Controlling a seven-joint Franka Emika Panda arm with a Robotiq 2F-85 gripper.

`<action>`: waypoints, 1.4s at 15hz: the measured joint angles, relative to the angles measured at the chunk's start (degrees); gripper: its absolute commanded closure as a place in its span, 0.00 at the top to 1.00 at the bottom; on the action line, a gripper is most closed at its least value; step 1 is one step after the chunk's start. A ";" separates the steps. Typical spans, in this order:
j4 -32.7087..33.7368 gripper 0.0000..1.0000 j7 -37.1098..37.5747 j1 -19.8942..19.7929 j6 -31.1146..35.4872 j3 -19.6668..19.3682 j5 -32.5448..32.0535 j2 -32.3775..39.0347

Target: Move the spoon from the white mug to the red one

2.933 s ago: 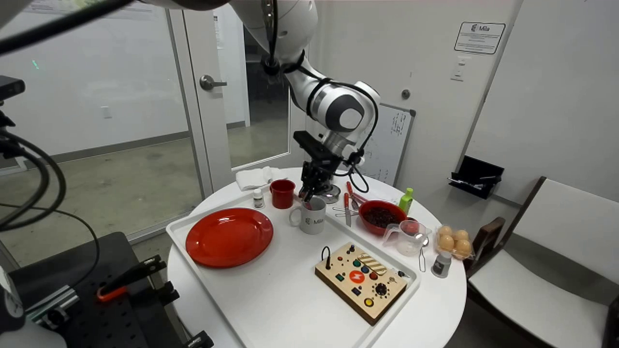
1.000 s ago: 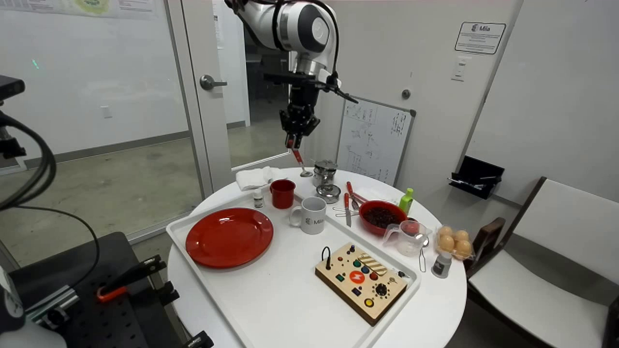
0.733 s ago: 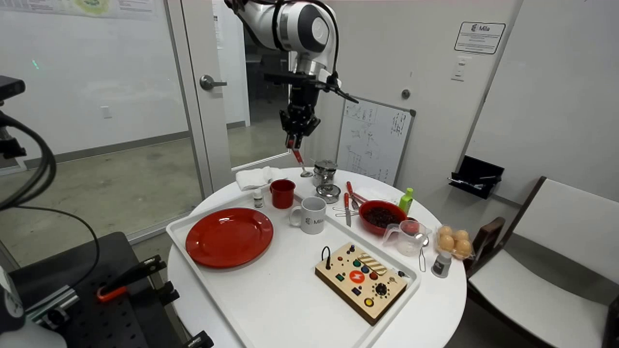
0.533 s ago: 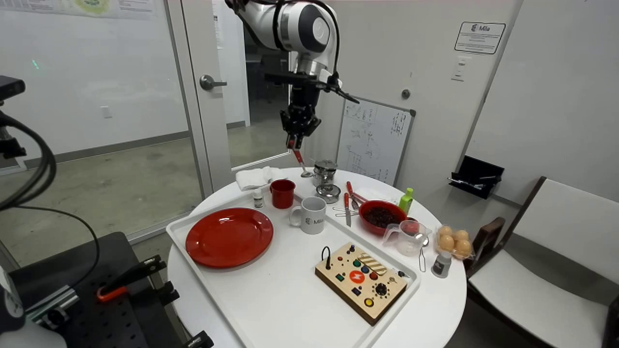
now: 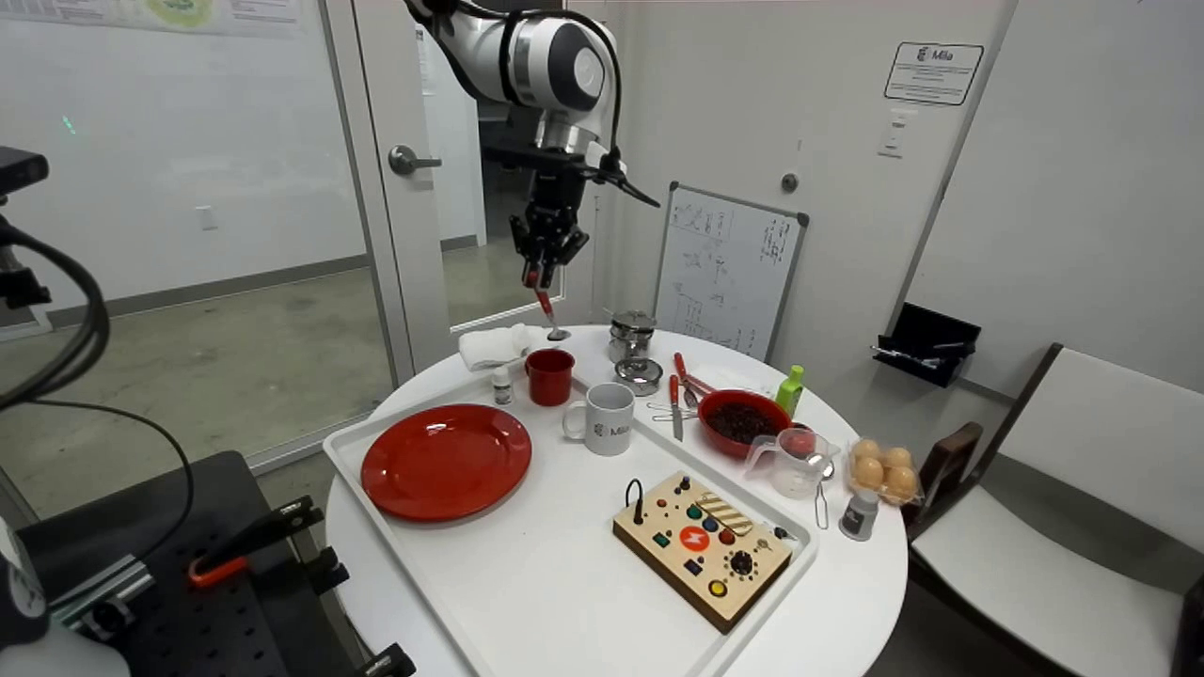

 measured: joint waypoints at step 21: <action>13.72 0.05 -9.41 0.61 0.77 0.89 0.00 14.74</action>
